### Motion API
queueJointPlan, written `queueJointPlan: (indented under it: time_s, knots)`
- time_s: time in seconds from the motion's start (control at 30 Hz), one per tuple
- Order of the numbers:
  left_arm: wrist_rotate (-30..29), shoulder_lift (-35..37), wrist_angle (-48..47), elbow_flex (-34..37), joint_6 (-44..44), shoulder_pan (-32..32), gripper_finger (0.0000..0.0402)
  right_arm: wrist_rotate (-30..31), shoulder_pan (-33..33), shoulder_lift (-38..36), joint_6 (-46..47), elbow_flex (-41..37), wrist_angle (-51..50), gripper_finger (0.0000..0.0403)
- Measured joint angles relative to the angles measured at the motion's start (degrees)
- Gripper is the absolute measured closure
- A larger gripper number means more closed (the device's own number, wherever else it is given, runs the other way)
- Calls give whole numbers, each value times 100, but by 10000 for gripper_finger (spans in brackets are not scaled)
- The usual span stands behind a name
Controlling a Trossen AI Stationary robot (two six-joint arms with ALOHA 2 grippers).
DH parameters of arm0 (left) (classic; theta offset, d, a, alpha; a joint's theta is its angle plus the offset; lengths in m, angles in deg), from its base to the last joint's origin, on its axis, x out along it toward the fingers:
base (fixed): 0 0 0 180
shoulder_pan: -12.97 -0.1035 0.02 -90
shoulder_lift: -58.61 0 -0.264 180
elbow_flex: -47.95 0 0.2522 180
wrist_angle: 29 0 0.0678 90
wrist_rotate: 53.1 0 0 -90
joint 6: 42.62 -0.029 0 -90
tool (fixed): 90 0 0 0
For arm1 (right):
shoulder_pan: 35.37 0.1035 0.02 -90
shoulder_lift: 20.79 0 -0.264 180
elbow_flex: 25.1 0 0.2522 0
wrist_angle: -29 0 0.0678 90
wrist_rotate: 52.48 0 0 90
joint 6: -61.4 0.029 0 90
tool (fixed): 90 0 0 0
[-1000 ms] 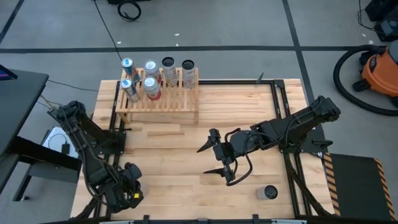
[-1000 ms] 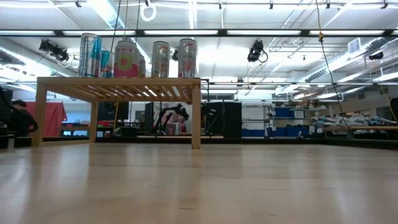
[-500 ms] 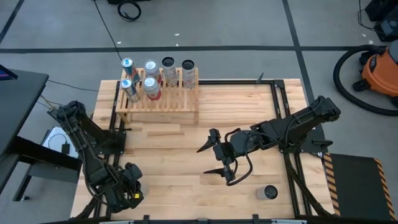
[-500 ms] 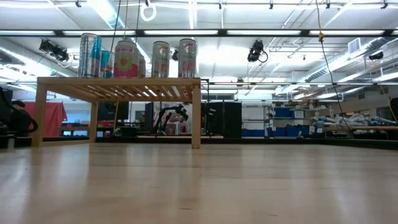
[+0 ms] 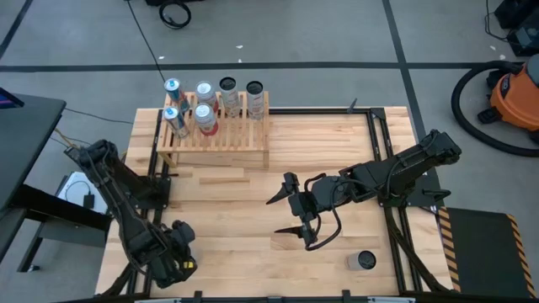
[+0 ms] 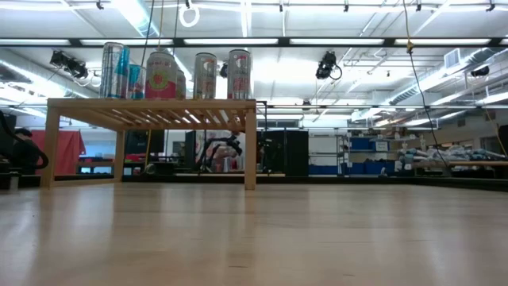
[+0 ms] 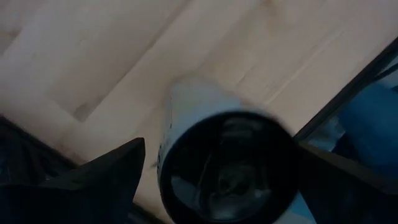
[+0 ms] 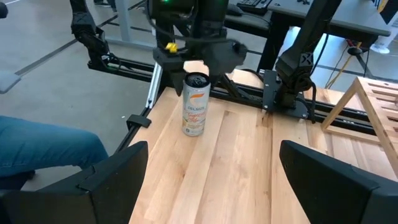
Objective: Place canned beverage on shelf
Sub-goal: Put the white and yellow soda can on the shelf aligned with the other white and yellow soda can
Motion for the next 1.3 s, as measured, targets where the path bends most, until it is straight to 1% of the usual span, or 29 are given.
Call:
queueJointPlan:
  time_s: [0.1, 0.43, 0.6, 0.7, 0.9, 0.97, 1.2, 1.3]
  knots:
    - [295, -139, 2, 2, -50, -32, 28, 1, 2, 0, 0, 0, 1, 28]
    - [257, -181, 3, 2, -67, -34, 107, 10, 1, 0, 1, 0, 87, 28]
    - [167, -179, -22, 0, -218, -34, 134, 12, 2, 0, 4, 0, 86, 28]
    - [48, -179, -18, 0, -305, -31, 140, 22, 2, 0, 4, 0, 86, 28]
    - [-44, -179, -15, 0, -503, -32, 143, 408, 0, 0, 9, 0, 26, 28]
    - [-111, -179, -13, 0, -613, -30, 143, 413, 0, 0, 7, 0, 24, 28]
    - [-58, -177, -6, 0, -1044, -30, 144, 446, -6, 0, 109, 0, -46, 28]
    - [32, -175, -7, 2, -1242, -30, 144, 241, -40, 0, 119, 0, -48, 29]
